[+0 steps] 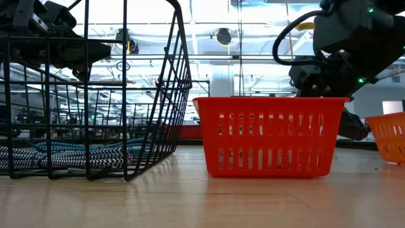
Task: Pick and place items into bin
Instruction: Put the top card reader box into the orange basket
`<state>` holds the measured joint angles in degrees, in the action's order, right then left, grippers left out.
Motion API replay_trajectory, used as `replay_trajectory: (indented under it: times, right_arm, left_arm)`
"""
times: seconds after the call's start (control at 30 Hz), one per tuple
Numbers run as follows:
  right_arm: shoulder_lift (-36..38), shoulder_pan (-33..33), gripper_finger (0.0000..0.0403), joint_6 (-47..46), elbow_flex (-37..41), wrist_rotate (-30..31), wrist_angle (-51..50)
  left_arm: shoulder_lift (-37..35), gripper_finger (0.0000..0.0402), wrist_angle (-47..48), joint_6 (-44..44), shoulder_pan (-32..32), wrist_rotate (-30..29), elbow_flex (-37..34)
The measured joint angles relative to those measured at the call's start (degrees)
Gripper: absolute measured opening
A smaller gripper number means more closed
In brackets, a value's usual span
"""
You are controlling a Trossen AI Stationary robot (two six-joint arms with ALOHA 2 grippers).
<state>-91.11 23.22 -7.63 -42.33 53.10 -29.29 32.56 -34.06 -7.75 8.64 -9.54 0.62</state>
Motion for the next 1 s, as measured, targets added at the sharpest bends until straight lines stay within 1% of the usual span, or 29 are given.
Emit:
replay_trajectory:
  times: [0.33, 0.43, 0.63, 0.8, 1.0]
  right_arm:
    - [0.0, 4.2, 0.0173, 3.0, 0.0, 0.1, 1.7]
    - [-0.1, 5.4, 0.0173, 4.6, 0.0, 1.4, 2.0]
    - [-0.1, 7.4, 0.0172, 6.5, 0.0, 1.9, 3.1]
    - [-0.1, 9.4, 0.0172, 11.8, 0.1, 4.4, 5.8]
    - [-0.1, 10.7, 0.0166, 17.0, 0.1, 5.1, 8.3]
  left_arm:
    - [0.0, 0.0031, 0.0, 0.0, 0.0, 0.0, 0.0]
    - [0.0, 0.0031, 0.0, 0.0, 0.0, 0.0, 0.0]
    - [0.0, 0.0031, 0.0, 0.0, 0.0, 0.0, 0.0]
    - [0.0, 0.0031, 0.0, 0.0, 0.0, 0.0, 0.0]
    - [0.0, 0.0031, 0.0, 0.0, 0.0, 0.0, 0.0]
